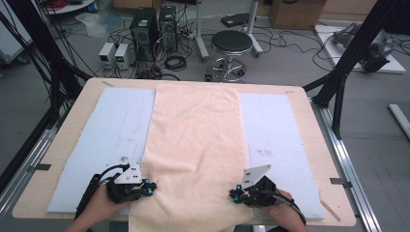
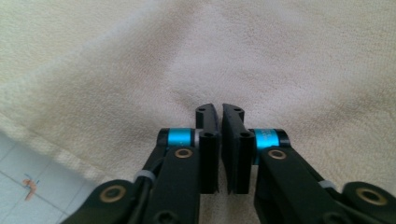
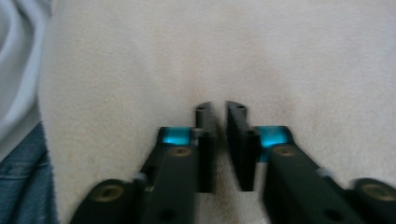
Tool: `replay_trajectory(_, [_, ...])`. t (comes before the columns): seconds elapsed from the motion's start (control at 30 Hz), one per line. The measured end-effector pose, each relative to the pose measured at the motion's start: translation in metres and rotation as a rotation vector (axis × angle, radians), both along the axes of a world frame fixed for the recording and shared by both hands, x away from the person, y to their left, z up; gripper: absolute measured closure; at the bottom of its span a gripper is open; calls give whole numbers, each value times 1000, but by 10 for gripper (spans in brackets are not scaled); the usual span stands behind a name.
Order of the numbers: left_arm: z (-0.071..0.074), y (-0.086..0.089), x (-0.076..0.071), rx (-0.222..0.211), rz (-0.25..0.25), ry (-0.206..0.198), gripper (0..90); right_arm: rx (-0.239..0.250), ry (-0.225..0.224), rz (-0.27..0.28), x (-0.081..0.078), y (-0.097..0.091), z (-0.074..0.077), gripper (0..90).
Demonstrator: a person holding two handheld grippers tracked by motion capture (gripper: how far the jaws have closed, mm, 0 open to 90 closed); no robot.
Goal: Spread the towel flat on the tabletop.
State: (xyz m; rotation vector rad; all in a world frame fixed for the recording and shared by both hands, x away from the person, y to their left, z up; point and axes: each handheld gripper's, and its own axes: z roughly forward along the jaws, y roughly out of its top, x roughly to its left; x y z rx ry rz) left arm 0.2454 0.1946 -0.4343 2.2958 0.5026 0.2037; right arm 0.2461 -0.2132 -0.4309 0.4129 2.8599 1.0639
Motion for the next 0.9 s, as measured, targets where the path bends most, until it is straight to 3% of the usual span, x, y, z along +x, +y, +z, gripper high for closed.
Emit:
replay_trajectory(0.1, [3,0,1,11,16,-13,874,-2,-26,13,1,8,9,871])
replay_trajectory(0.23, [14,7,11,-41,90,-46,875,33,-80,5,11,15,29,873])
replay_trajectory(0.37, [21,18,35,-100,209,-73,874,32,-128,-69,42,21,38,872])
replay_trajectory(0.43, [18,21,49,-95,265,-78,874,12,-161,-127,61,27,36,871])
replay_trajectory(0.5, [13,21,59,-87,306,-88,874,13,-141,-169,81,30,29,858])
replay_trajectory(0.57, [9,18,67,-66,324,-100,873,5,-129,-225,94,29,21,776])
replay_trajectory(0.6, [7,16,69,-62,330,-105,873,35,-97,-225,97,26,20,744])
replay_trajectory(0.67, [6,13,72,-52,320,-105,868,82,-87,-192,91,21,25,715])
replay_trajectory(0.77, [6,13,72,-53,316,-105,849,126,-118,-129,67,16,35,694])
replay_trajectory(0.83, [9,15,69,-66,327,-103,764,124,-114,-78,52,13,33,663])
replay_trajectory(0.9, [15,19,62,-80,300,-113,733,94,-109,-41,40,12,25,641])
